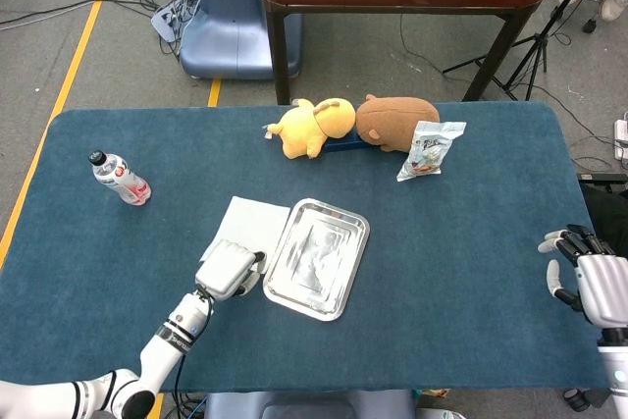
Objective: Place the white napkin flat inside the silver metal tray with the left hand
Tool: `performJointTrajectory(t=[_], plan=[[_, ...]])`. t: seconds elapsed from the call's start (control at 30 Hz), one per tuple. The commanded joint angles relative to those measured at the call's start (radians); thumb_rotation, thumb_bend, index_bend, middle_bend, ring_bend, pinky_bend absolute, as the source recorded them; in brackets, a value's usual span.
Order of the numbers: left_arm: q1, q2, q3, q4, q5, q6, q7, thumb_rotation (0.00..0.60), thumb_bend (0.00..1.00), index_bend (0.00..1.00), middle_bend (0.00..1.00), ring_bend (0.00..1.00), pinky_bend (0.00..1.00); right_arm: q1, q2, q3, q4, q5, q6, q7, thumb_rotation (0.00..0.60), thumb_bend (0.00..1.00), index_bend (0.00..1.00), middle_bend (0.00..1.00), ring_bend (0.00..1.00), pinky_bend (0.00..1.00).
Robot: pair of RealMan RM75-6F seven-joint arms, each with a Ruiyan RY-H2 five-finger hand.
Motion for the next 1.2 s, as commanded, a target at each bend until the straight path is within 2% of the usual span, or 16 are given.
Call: performJointTrajectory(t=[0.03,0.67,1.2], plan=[[0.004,-0.001,0.004,-0.027,-0.012,0.007,0.024,0.600,0.69,0.61,1.00,0.91,0.92,-0.002,0.003,0.002,-0.001,0.001,0.003,0.004,0.600,0.62,0.43,0.35,0.18,0.29],[0.014,-0.012,0.033,-0.128,-0.035,0.017,0.061,0.600,0.71,0.62,1.00,0.92,0.92,-0.012,0.020,0.007,-0.009,0.014,0.008,0.019,0.600,0.62,0.43,0.35,0.18,0.29],[-0.004,-0.066,0.065,-0.111,0.100,0.027,0.049,0.600,0.71,0.62,1.00,0.92,0.93,-0.021,0.034,0.017,-0.010,0.028,0.016,0.042,0.600,0.62,0.43,0.35,0.18,0.29]])
